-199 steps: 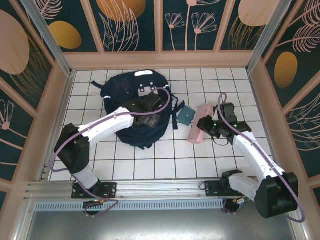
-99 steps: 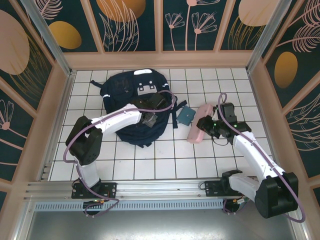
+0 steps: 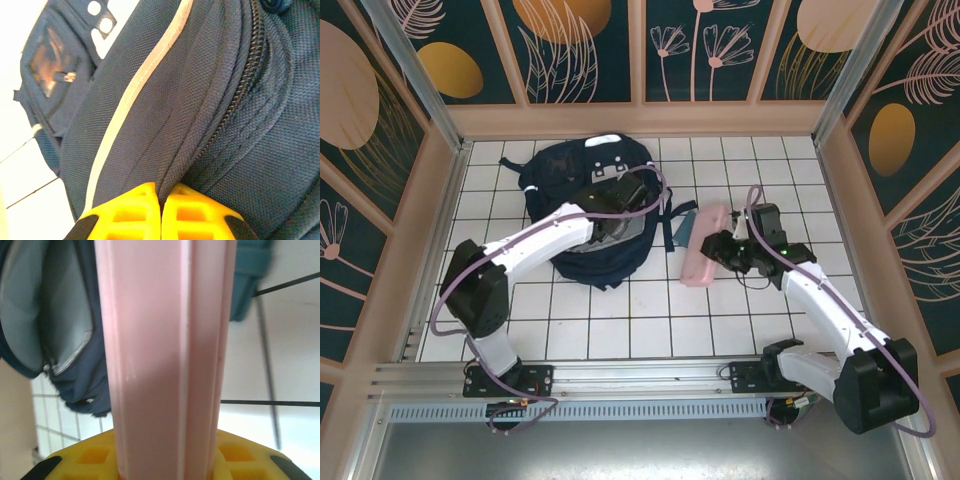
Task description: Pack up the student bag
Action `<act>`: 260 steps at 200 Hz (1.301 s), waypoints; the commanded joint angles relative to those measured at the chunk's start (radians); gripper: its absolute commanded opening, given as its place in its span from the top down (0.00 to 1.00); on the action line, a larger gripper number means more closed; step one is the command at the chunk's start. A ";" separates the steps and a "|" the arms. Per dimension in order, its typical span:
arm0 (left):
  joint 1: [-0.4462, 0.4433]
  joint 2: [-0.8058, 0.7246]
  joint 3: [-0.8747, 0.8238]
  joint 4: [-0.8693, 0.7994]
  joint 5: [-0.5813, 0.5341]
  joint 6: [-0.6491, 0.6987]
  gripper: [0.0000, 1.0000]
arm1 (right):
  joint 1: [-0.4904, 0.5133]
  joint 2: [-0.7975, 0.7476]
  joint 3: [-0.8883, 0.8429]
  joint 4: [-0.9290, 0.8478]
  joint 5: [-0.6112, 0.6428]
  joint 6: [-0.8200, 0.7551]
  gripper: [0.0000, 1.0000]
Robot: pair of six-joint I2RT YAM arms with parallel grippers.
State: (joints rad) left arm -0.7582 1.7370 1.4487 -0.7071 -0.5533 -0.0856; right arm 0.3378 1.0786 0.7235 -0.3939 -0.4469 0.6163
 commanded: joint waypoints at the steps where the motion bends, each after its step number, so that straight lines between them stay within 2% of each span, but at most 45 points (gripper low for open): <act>1: 0.011 -0.116 0.037 0.035 -0.073 -0.006 0.99 | 0.063 0.017 -0.003 0.189 -0.149 0.040 0.78; 35: 0.010 -0.199 0.019 0.100 0.002 -0.011 1.00 | 0.188 0.137 0.044 0.396 -0.217 0.138 0.77; 85: 0.009 -0.234 0.028 0.194 0.043 -0.033 1.00 | 0.321 0.446 0.260 0.501 -0.157 0.255 0.78; 132: 0.010 -0.240 0.038 0.239 0.114 -0.064 1.00 | 0.335 0.663 0.432 0.544 -0.008 0.455 0.79; 188: 0.009 -0.241 0.038 0.253 0.130 -0.104 1.00 | 0.366 0.839 0.490 0.832 0.229 0.685 0.78; 201: 0.010 -0.241 0.035 0.254 0.128 -0.107 1.00 | 0.380 0.887 0.518 0.898 0.265 0.715 0.77; 227: 0.010 -0.239 0.030 0.252 0.116 -0.114 1.00 | 0.404 0.979 0.627 0.902 0.340 0.734 0.76; 243: 0.010 -0.235 0.029 0.249 0.115 -0.116 1.00 | 0.407 1.022 0.679 0.894 0.349 0.753 0.69; 253: 0.010 -0.230 0.030 0.247 0.109 -0.122 1.00 | 0.404 1.039 0.708 0.865 0.339 0.761 0.50; 260: 0.011 -0.227 0.032 0.241 0.102 -0.129 1.00 | 0.402 1.036 0.711 0.857 0.326 0.763 0.42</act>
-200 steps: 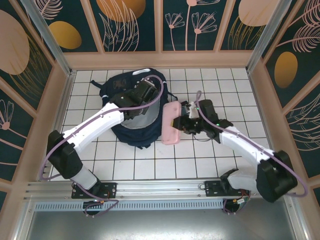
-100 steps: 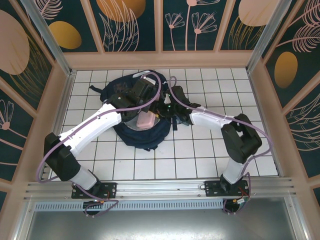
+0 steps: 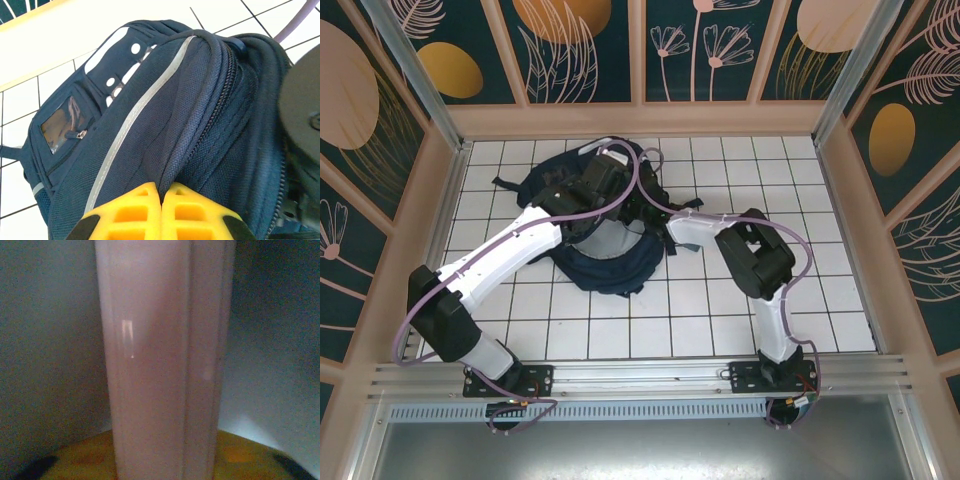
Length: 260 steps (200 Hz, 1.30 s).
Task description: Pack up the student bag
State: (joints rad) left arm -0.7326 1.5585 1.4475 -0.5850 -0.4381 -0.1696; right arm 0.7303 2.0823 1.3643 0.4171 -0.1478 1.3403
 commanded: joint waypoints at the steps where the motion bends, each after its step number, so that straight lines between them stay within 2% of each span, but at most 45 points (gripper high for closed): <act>1: -0.015 -0.048 0.034 0.118 -0.014 -0.046 1.00 | 0.008 0.032 0.070 0.044 0.025 0.039 0.41; 12: -0.016 -0.046 0.035 0.111 -0.020 -0.057 1.00 | 0.005 0.004 0.045 0.034 0.012 0.060 0.30; 20: -0.015 -0.045 0.031 0.114 -0.012 -0.060 1.00 | 0.001 -0.027 0.018 0.035 0.002 0.067 0.26; 53: -0.016 -0.040 0.031 0.121 -0.018 -0.066 1.00 | -0.011 -0.137 -0.070 -0.058 -0.061 0.066 0.26; 83: -0.015 -0.038 0.028 0.135 -0.018 -0.064 1.00 | -0.023 -0.228 -0.176 -0.085 -0.133 0.081 0.36; 109: -0.015 -0.028 0.018 0.142 -0.010 -0.071 1.00 | -0.024 -0.305 -0.263 -0.076 -0.165 0.096 0.55; 119: -0.016 -0.027 0.009 0.146 -0.005 -0.078 1.00 | -0.022 -0.346 -0.316 -0.069 -0.159 0.104 0.68; 127: -0.016 -0.030 -0.003 0.153 0.003 -0.083 1.00 | -0.023 -0.383 -0.366 -0.057 -0.150 0.118 0.72; 142: -0.014 -0.035 -0.026 0.164 0.025 -0.095 1.00 | -0.026 -0.458 -0.466 -0.035 -0.120 0.119 0.73; 160: -0.014 -0.033 -0.053 0.179 0.062 -0.106 1.00 | -0.037 -0.557 -0.536 -0.109 -0.062 0.072 0.72; 184: -0.016 0.001 -0.065 0.208 0.096 -0.128 1.00 | -0.053 -0.694 -0.589 -0.230 0.038 -0.011 0.69; 212: -0.015 0.083 0.008 0.232 0.123 -0.145 1.00 | -0.068 -0.793 -0.601 -0.357 0.112 -0.133 0.66; 223: -0.016 0.114 0.047 0.224 0.120 -0.152 0.93 | -0.074 -0.808 -0.596 -0.376 0.102 -0.191 0.65; 234: -0.014 0.131 0.074 0.208 0.107 -0.173 0.80 | -0.082 -0.814 -0.584 -0.415 0.094 -0.234 0.62; 248: -0.015 0.127 0.078 0.187 0.105 -0.212 0.56 | -0.086 -0.823 -0.573 -0.461 0.097 -0.281 0.57; 260: -0.016 0.100 0.050 0.173 0.110 -0.244 0.41 | -0.087 -0.836 -0.573 -0.483 0.106 -0.306 0.49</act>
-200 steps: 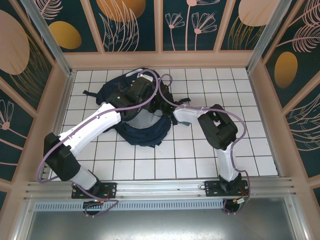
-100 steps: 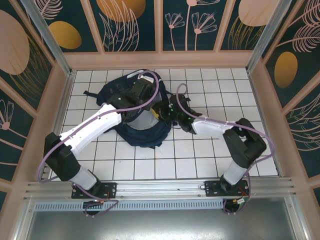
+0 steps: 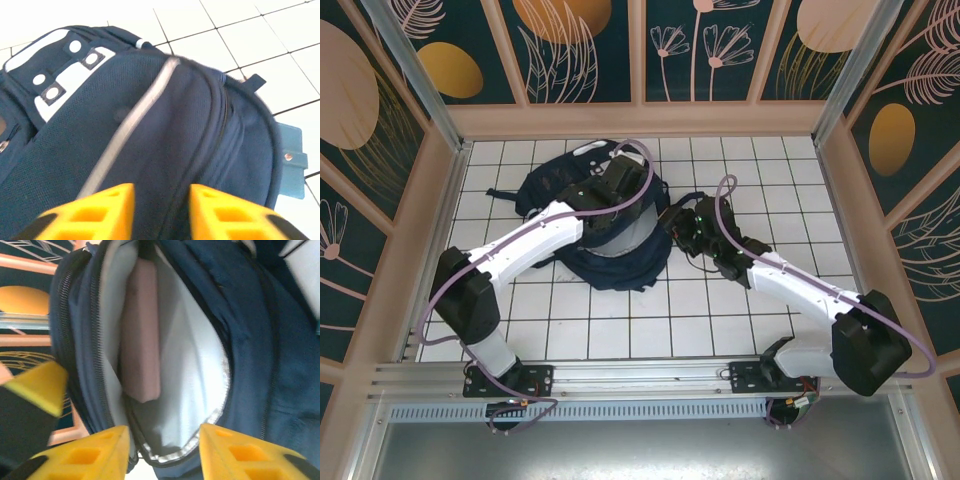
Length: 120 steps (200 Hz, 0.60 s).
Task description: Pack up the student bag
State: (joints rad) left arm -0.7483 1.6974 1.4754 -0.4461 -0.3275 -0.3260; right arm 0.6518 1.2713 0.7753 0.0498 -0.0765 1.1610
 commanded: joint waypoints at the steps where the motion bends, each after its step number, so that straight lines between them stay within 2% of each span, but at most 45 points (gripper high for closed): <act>1: 0.001 -0.042 0.019 0.034 -0.001 -0.091 0.40 | -0.008 -0.025 0.016 -0.117 0.035 -0.129 0.49; 21: 0.006 -0.132 -0.090 0.035 -0.004 -0.133 0.25 | -0.008 -0.039 0.029 -0.154 0.052 -0.163 0.41; 49: 0.034 -0.315 -0.313 0.044 -0.001 -0.198 0.14 | 0.004 -0.016 0.072 -0.183 0.030 -0.183 0.37; 82: 0.101 -0.517 -0.588 0.047 0.070 -0.268 0.13 | 0.038 0.055 0.134 -0.178 -0.015 -0.185 0.34; 106: 0.156 -0.623 -0.724 0.053 0.123 -0.313 0.13 | 0.080 0.140 0.232 -0.227 -0.015 -0.196 0.34; 120: 0.186 -0.662 -0.775 0.062 0.142 -0.333 0.13 | 0.104 0.206 0.294 -0.270 -0.005 -0.181 0.38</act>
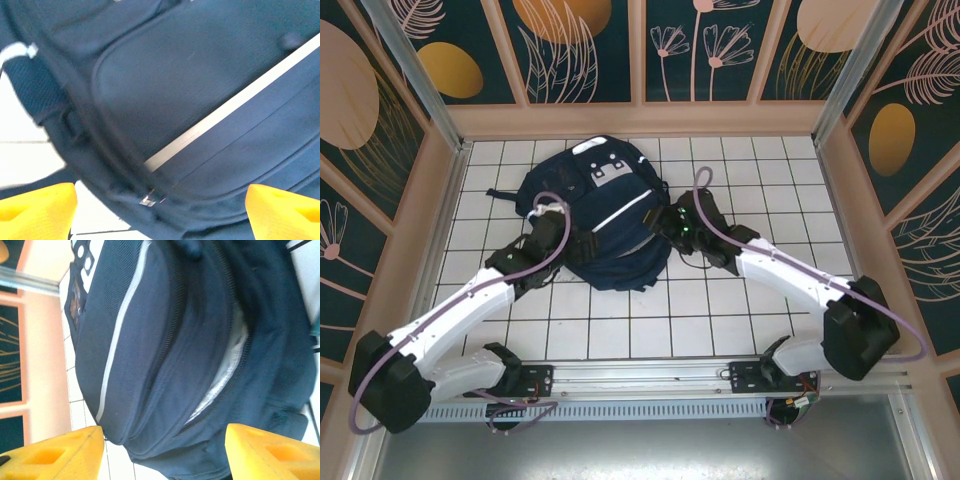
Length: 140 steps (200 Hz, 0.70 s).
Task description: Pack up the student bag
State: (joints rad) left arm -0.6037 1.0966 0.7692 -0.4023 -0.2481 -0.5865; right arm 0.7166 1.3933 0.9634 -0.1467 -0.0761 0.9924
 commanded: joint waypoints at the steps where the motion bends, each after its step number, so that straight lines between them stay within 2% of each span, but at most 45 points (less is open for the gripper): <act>1: 0.044 -0.064 -0.070 0.019 0.065 -0.075 0.13 | 0.041 0.089 0.110 -0.076 -0.004 -0.010 0.39; 57: 0.148 -0.074 -0.152 0.087 0.162 -0.053 0.18 | 0.111 0.289 0.246 -0.072 -0.033 0.110 0.52; 103: 0.191 -0.058 -0.172 0.120 0.212 -0.015 0.20 | 0.097 0.377 0.322 -0.070 -0.011 0.116 0.56; 130: 0.193 -0.044 -0.174 0.150 0.241 0.011 0.21 | 0.061 0.404 0.364 -0.056 -0.004 0.082 0.74; 140: 0.193 -0.039 -0.171 0.157 0.242 0.026 0.21 | 0.045 0.401 0.363 -0.032 -0.007 0.068 0.78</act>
State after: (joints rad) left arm -0.4168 1.0447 0.6056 -0.2943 -0.0433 -0.6102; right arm 0.8043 1.7824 1.2743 -0.2337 -0.1036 1.0973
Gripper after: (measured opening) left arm 0.793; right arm 0.259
